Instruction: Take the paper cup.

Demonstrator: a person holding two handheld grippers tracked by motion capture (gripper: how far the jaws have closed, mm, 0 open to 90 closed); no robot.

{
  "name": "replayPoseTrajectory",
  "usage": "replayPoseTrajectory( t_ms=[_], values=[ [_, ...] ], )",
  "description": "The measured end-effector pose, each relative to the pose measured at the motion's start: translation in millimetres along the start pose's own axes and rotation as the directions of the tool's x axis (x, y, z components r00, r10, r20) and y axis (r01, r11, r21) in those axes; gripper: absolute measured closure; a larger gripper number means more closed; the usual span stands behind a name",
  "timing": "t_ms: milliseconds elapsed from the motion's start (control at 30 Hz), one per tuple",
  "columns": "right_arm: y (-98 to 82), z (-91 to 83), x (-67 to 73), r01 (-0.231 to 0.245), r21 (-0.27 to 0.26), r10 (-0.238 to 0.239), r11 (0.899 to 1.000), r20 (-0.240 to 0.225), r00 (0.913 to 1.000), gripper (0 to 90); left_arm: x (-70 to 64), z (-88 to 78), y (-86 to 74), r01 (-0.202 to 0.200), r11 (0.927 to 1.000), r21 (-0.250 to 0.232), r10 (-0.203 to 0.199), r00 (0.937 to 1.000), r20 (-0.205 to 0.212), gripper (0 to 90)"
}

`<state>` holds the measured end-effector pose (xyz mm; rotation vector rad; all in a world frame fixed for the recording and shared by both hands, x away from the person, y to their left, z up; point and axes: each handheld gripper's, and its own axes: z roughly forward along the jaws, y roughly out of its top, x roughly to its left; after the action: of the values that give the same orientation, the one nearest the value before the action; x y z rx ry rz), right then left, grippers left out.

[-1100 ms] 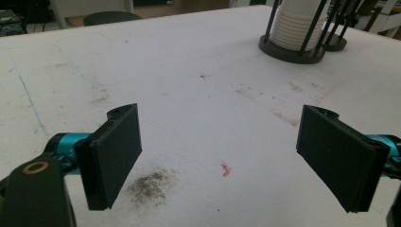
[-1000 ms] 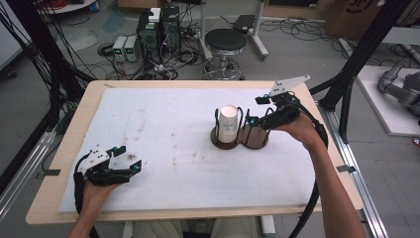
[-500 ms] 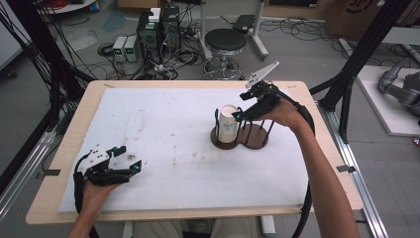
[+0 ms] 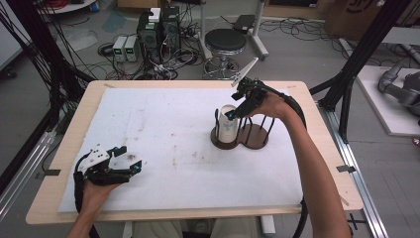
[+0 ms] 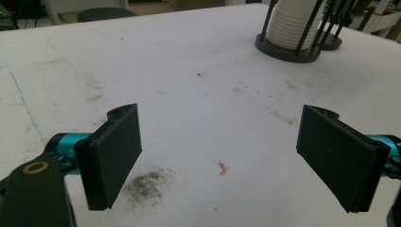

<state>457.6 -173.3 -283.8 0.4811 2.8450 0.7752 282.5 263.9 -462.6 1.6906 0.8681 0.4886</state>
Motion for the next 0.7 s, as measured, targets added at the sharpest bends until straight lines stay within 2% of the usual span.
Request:
replayPoseTrajectory(
  t_ms=[433,700],
  values=[
    [0.8,23.3,-7.1,0.006,0.081,-0.005,0.997,-0.018,0.9998,17.8,-0.6,1.3,0.5,-0.007,0.9999,0.012,0.007,1.0000,-0.001,14.7],
    [1.4,31.1,-7.0,0.023,0.117,-0.020,0.993,-0.028,0.9994,18.2,-0.6,1.1,0.6,-0.014,0.9998,0.015,0.014,0.9999,-0.002,14.7]
  ],
)
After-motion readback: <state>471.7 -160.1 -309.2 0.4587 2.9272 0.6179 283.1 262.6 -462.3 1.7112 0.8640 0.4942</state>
